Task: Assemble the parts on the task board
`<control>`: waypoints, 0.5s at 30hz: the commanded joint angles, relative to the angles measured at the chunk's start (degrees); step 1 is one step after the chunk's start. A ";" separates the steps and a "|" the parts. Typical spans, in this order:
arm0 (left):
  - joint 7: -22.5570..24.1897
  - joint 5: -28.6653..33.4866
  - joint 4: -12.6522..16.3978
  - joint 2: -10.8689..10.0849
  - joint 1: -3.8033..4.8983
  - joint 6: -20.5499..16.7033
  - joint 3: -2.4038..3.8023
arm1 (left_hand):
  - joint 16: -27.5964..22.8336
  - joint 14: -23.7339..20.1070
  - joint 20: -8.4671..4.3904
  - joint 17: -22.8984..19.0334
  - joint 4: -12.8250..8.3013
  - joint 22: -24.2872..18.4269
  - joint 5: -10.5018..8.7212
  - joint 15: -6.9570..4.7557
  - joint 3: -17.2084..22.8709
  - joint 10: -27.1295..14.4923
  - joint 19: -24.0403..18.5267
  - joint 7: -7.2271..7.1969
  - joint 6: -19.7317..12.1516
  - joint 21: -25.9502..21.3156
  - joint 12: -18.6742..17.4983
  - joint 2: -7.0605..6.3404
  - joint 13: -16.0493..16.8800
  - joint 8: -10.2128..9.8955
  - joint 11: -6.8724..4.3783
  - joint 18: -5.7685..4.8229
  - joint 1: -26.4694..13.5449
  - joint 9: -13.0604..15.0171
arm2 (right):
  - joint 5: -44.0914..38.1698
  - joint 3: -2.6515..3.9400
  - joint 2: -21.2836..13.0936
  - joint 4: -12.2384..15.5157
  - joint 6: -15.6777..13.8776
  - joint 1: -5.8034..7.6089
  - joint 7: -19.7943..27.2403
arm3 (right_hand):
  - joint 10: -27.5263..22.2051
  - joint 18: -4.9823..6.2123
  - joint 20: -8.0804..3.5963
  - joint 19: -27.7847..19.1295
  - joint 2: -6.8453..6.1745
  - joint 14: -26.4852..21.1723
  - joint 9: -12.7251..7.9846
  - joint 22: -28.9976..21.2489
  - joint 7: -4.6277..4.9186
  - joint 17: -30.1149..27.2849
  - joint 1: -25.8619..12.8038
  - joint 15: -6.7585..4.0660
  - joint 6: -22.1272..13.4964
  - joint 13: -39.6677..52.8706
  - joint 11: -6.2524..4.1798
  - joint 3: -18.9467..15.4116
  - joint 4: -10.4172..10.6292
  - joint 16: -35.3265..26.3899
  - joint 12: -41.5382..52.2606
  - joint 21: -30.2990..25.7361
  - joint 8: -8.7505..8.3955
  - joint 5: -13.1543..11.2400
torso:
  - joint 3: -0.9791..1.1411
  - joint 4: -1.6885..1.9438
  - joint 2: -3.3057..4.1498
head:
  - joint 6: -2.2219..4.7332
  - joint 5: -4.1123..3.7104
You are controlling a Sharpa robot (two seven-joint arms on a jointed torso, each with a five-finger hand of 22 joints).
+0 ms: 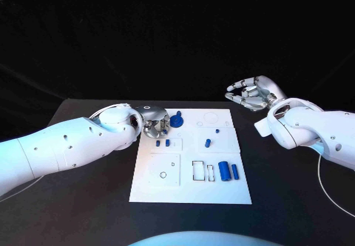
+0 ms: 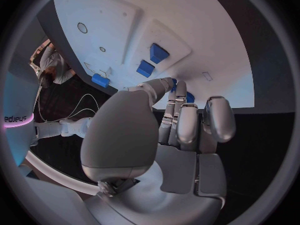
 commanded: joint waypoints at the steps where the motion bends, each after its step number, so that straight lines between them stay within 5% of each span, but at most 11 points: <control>1: 0.36 0.26 0.03 0.14 0.00 0.68 0.01 | 0.24 0.03 0.14 0.11 0.03 -0.01 -0.20 0.19 0.18 0.26 0.18 0.26 0.28 0.20 -0.39 -0.01 0.09 -0.22 0.07 -0.29 -0.58 0.08 | -0.61 0.00 -0.02 0.11 0.30 -0.02 0.43 | -0.11 0.83 -0.28 3.37 0.29 3.83 -0.09 12.13 -0.28 7.71 -0.35 -0.45 0.13 0.50 -0.14 0.35 -0.10 -0.23 -0.12 -0.24 0.18 0.34 | -0.01 0.08 -0.05 | -0.04 -0.05; 15: 0.25 0.51 -0.14 0.29 0.00 0.96 -0.01 | 0.26 0.03 0.12 0.12 -0.06 -0.06 -0.26 0.17 0.22 0.29 0.14 0.27 0.28 0.17 -0.47 -0.03 0.12 -0.28 0.07 -0.28 -0.54 0.08 | -0.61 0.00 -0.03 0.12 0.29 -0.02 0.44 | -0.06 0.81 -0.33 3.41 0.18 3.85 -0.14 12.15 -0.29 7.75 -0.40 -0.48 0.09 0.44 -0.16 0.70 -0.15 -0.25 -0.13 -0.23 0.27 0.34 | -0.01 0.07 -0.07 | -0.02 -0.03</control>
